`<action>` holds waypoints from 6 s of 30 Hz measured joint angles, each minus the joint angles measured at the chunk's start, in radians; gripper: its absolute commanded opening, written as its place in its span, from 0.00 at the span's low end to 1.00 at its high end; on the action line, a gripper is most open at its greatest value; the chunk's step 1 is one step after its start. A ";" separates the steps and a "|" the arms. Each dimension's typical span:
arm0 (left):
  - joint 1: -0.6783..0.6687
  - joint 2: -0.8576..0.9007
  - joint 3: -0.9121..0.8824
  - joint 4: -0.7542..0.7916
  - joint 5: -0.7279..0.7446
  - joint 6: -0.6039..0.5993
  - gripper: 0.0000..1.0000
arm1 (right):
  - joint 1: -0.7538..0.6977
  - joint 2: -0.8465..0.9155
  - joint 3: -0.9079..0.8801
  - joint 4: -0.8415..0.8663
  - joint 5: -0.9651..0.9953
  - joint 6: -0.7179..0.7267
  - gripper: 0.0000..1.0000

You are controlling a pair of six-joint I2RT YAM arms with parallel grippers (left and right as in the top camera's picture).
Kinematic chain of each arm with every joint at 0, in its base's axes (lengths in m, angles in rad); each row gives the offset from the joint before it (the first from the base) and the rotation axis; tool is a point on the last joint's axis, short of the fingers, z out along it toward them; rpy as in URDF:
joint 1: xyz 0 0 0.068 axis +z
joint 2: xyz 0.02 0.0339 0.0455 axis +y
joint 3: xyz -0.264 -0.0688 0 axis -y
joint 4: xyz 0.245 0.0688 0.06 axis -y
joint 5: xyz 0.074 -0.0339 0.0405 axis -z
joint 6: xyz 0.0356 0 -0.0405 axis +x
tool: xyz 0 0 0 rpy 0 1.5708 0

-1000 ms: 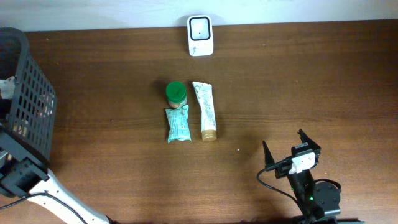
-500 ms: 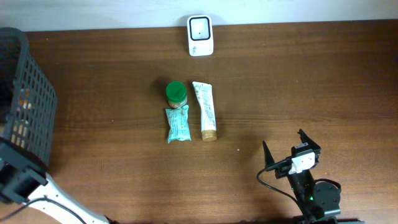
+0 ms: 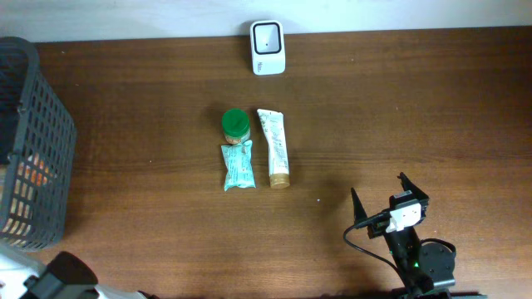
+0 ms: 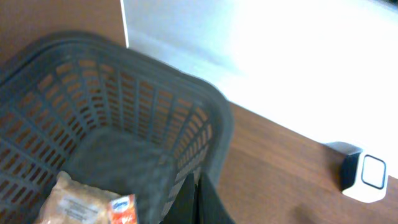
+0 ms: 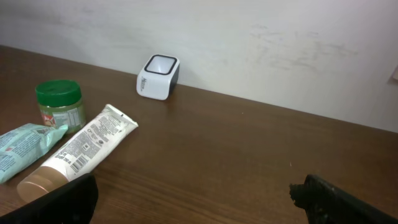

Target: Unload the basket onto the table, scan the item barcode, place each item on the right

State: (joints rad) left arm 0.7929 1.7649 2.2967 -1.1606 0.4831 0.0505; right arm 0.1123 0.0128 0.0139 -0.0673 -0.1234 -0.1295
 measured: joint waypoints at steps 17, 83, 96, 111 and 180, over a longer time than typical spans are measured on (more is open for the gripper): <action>0.003 0.124 -0.233 0.005 -0.272 -0.091 0.67 | 0.000 0.000 0.000 0.000 0.000 0.000 0.98; 0.084 0.041 -0.593 0.399 -0.101 -0.087 0.00 | 0.000 0.000 0.000 0.000 0.000 0.000 0.98; 0.018 -0.409 -0.583 0.388 0.108 -0.183 0.00 | 0.000 0.000 0.000 0.000 0.000 0.000 0.98; -0.824 -0.380 -0.906 0.422 -0.002 -0.187 0.00 | 0.000 0.000 0.000 0.000 0.000 0.000 0.98; -0.803 -0.530 -0.993 0.745 -0.231 -0.293 0.98 | 0.000 -0.001 0.000 0.000 0.000 0.000 0.98</action>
State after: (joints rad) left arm -0.0105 1.2350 1.3033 -0.4152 0.2523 -0.2428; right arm 0.1123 0.0120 0.0139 -0.0673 -0.1234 -0.1299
